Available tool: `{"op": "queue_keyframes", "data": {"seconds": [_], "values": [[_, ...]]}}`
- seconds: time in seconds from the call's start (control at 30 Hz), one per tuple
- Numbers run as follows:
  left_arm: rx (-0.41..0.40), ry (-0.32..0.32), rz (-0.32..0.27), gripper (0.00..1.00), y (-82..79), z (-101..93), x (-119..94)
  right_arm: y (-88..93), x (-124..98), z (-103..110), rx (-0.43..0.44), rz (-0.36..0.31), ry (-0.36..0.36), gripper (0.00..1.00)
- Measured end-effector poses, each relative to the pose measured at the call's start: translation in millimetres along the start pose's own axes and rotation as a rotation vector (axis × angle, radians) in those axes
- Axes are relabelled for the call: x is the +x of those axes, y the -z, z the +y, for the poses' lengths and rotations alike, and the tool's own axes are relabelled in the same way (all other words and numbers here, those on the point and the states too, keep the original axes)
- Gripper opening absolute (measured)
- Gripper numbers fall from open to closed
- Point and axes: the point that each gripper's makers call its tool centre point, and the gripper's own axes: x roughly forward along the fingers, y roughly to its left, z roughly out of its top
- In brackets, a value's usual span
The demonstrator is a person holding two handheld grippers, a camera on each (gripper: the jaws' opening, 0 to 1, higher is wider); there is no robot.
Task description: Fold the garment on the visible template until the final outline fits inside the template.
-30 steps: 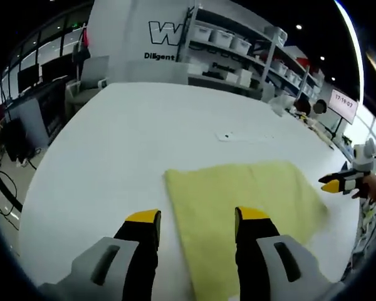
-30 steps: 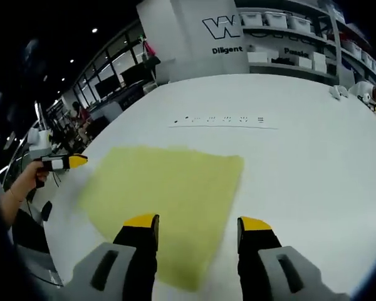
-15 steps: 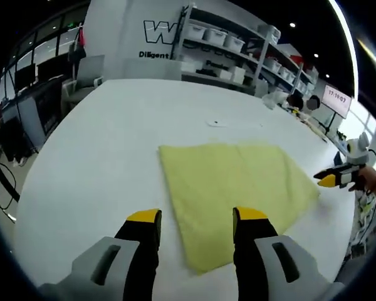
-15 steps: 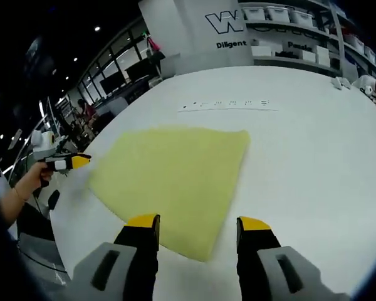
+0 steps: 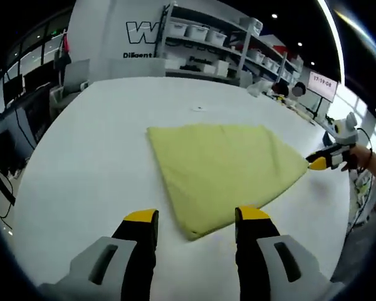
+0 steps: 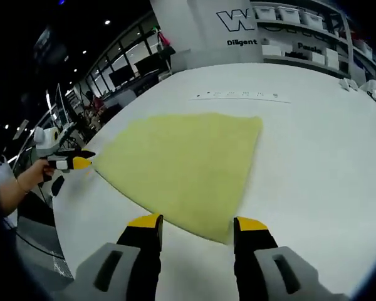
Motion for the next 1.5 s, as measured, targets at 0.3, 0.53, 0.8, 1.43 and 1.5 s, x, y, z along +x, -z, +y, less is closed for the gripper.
{"op": "queue_keyframes", "data": {"seconds": [0.3, 0.53, 0.8, 1.43, 1.5], "values": [[0.023, 0.016, 0.048, 0.38, 18.1, -1.5, 3, 4.7, 3, -3, 0.026, -0.002, 0.020, 0.33], [0.054, 0.003, 0.058, 0.18, 18.8, 3.7, 8, 6.2, 4, -8, 0.030, -0.008, 0.035, 0.25], [0.114, 0.000, 0.064, 0.04, 20.8, 4.8, 6, 6.7, 5, -17, 0.031, -0.012, 0.056, 0.09], [0.562, 0.076, 0.150, 0.02, 25.6, 6.3, -2, 8.7, 0, -19, -0.023, 0.023, 0.054, 0.00], [0.563, 0.077, 0.154, 0.02, 26.5, 7.2, -2, 9.7, 0, -19, -0.016, 0.024, 0.053, 0.00]]}}
